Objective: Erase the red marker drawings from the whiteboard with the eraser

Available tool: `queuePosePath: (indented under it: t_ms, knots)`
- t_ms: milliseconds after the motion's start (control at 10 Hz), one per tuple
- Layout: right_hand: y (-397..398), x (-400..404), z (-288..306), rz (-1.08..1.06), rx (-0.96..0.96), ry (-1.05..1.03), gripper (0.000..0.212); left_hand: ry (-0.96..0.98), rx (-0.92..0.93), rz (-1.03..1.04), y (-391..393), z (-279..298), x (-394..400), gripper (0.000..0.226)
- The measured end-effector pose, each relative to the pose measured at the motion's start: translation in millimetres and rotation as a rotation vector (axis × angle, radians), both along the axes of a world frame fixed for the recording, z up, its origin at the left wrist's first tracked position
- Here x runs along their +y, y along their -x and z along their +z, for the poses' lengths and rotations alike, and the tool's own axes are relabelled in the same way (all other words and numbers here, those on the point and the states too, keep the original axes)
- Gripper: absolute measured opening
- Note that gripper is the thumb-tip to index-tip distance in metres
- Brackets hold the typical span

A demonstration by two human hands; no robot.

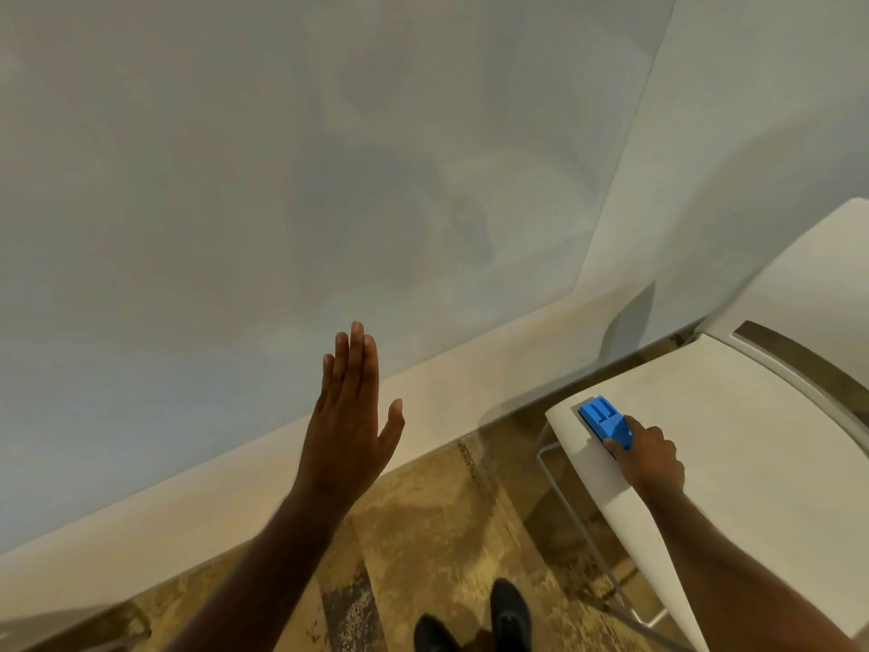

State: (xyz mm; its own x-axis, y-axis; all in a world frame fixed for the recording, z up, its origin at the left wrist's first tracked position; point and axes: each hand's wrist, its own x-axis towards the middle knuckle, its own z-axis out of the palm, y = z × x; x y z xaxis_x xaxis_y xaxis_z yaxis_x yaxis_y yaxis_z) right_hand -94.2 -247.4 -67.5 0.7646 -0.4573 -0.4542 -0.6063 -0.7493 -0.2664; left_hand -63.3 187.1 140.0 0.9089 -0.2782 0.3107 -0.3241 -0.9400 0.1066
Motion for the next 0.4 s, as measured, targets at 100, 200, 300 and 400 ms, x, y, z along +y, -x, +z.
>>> queuePosePath:
  t_ms: [100,200,300,400]
  knots:
    - [3.8,2.0,-5.6,-0.02,0.0,0.013,0.061,-0.015,0.01,0.001,5.9,-3.9,4.3,0.083]
    - [6.4,5.5,-11.7,-0.043,-0.038,0.024,0.063,-0.029,0.007,-0.001,10.4,-4.0,11.9,0.084]
    - [7.7,8.7,-14.1,-0.05,-0.044,0.055,0.068,-0.031,0.007,0.006,12.9,-9.0,20.4,0.085]
    - [9.4,12.2,-11.2,0.018,-0.02,0.128,0.084,-0.009,-0.007,0.022,19.1,-7.7,28.7,0.085]
